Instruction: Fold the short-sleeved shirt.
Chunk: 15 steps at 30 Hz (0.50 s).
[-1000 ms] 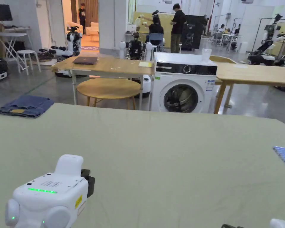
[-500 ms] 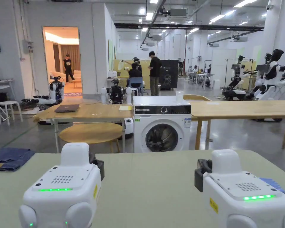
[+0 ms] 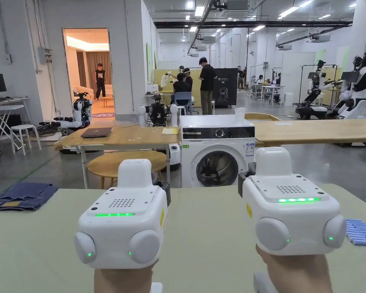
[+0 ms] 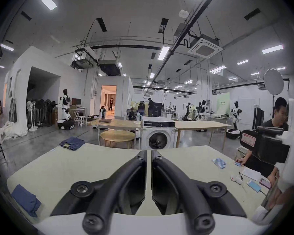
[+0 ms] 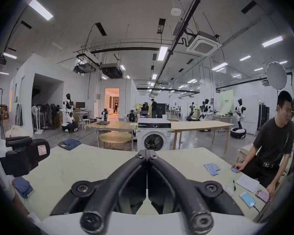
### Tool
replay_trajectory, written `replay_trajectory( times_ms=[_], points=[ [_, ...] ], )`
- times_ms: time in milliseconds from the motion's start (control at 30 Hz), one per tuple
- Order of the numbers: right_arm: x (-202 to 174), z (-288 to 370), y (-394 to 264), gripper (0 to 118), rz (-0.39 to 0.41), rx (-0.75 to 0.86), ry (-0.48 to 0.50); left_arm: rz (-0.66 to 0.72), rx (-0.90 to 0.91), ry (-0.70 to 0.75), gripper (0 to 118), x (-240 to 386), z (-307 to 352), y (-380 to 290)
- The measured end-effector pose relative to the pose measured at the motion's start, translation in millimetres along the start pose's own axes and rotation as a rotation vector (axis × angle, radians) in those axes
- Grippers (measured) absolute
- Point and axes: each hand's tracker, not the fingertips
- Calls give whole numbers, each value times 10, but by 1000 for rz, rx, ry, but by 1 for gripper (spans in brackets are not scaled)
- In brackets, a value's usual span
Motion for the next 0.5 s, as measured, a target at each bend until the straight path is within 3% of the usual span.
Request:
replay_trajectory(
  times_ms=[33,67,100,133,167,200,267,400,500],
  points=[
    [4,-3,-20,11,-7,-3,4,15,0,-17,0,3,14,-16],
    [5,-10,-43,33,-9,-7,8,26,7,-33,4,9,16,-36],
    [-4,-25,-61,75,-8,-15,7,22,6,-26,22,25,13,-49],
    [-19,-31,-75,102,-16,-33,12,21,6,-15,43,58,7,-59],
    [-15,-43,-102,117,-27,-45,17,13,3,-7,65,74,17,-71],
    [-9,-42,-123,118,-31,-56,22,8,-2,-5,91,85,8,-74],
    [-37,-21,-140,118,-25,-47,21,-1,-22,3,108,113,-16,-80],
    [-50,-35,-116,118,-8,-68,-6,-12,-25,13,109,134,-23,-105],
    [-23,-29,-98,118,-47,-61,8,-8,-47,-5,108,121,-21,-99]
  ],
)
